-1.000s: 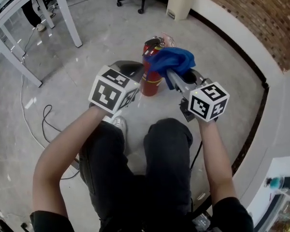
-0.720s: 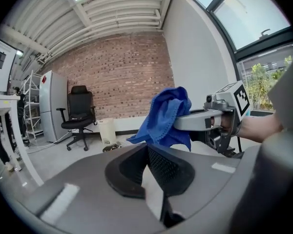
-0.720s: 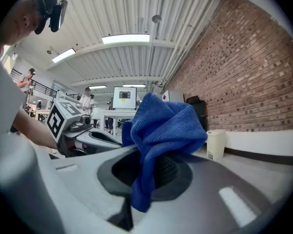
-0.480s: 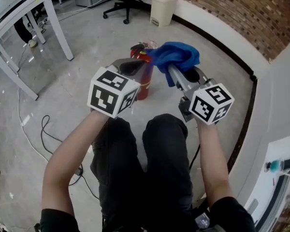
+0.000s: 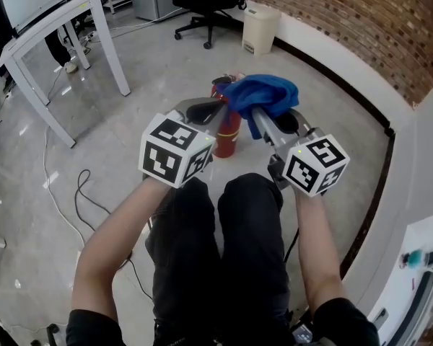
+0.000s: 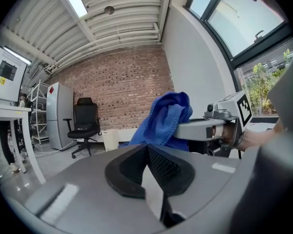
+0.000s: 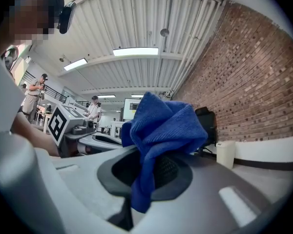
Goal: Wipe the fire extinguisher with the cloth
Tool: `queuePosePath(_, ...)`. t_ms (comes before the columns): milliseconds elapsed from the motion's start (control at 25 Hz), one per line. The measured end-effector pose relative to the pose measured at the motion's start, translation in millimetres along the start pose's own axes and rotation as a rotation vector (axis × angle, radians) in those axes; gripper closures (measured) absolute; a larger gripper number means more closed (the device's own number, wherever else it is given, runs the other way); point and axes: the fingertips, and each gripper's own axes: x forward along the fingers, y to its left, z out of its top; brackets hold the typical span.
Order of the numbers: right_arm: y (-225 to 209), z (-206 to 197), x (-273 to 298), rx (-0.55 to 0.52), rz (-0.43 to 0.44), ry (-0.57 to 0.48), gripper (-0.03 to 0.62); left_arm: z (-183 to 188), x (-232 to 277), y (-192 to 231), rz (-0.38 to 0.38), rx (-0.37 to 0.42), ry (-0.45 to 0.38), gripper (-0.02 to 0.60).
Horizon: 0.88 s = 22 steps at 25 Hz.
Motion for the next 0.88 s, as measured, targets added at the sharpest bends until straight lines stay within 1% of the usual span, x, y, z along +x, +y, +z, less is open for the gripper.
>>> queuePosePath(880, 2.7, 3.9, 0.5, 0.001, 0.016, -0.026, 0.551, -1.2, -1.8, -4.0, -0.003, -0.018, 0.003, 0.578)
